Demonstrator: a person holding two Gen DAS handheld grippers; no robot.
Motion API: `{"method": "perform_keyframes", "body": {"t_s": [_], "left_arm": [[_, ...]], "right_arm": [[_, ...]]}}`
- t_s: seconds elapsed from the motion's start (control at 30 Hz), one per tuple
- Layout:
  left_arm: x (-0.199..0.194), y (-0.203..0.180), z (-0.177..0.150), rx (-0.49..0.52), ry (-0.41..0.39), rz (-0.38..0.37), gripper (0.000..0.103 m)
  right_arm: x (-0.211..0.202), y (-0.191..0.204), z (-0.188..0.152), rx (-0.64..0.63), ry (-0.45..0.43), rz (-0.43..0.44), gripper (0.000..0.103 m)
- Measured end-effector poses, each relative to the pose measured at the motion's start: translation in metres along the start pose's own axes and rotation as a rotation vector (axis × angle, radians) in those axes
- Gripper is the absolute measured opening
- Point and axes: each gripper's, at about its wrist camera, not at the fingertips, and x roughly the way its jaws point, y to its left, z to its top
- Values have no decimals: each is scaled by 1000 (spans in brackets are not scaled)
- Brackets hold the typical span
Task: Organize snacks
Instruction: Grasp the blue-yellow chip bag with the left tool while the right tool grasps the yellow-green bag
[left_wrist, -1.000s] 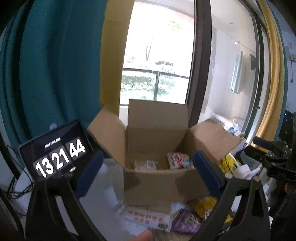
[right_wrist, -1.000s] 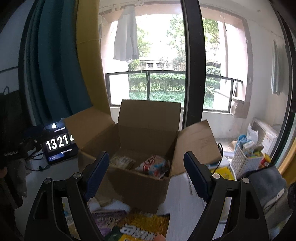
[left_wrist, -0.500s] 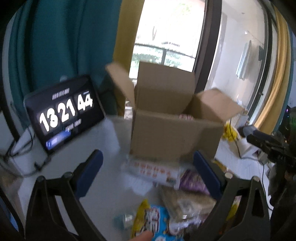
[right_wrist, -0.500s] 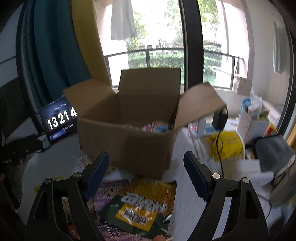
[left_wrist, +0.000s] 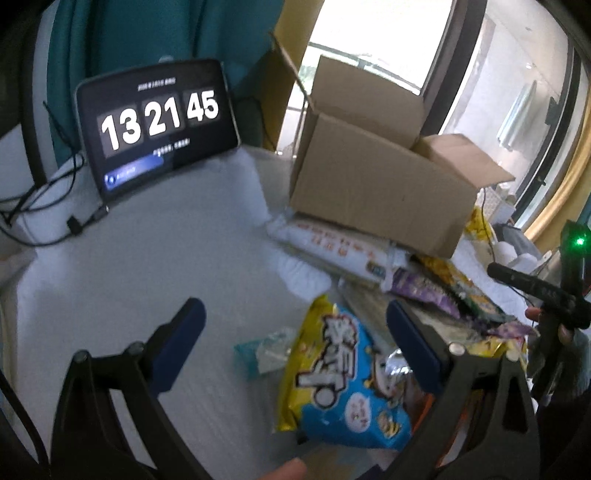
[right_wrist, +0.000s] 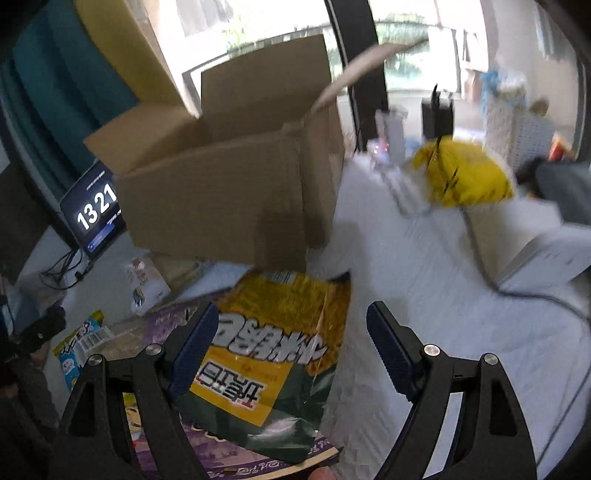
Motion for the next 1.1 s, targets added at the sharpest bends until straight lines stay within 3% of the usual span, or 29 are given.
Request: {"method": "perform_keyframes", "body": {"t_s": [0.3, 0.47, 0.57, 0.63, 0.67, 0.7, 0.73, 0.8, 1.07, 1.1], "left_arm": [[12, -7, -17, -2, 84, -47, 99], [22, -10, -25, 4, 142, -68, 99], [24, -11, -28, 4, 154, -83, 99], [22, -13, -29, 11, 142, -95, 87], [20, -14, -29, 18, 136, -85, 82], [21, -16, -29, 28, 134, -69, 70], [21, -17, -30, 42, 134, -65, 67], [19, -19, -31, 51, 127, -74, 63], [4, -19, -28, 69, 87, -67, 49], [1, -18, -27, 73, 78, -63, 42]], "right_arm": [[32, -10, -1, 77, 148, 52, 85], [45, -18, -8, 149, 206, 140, 84], [42, -14, -11, 133, 188, 159, 69], [40, -9, -13, 112, 176, 132, 61], [38, -7, -13, 102, 166, 123, 49], [38, -6, -13, 93, 161, 111, 28], [37, -3, -14, 86, 155, 95, 20], [34, -1, -17, 68, 136, 98, 14], [-2, 7, -22, 19, 34, 96, 8], [-9, 7, -22, 18, 14, 91, 7]]}}
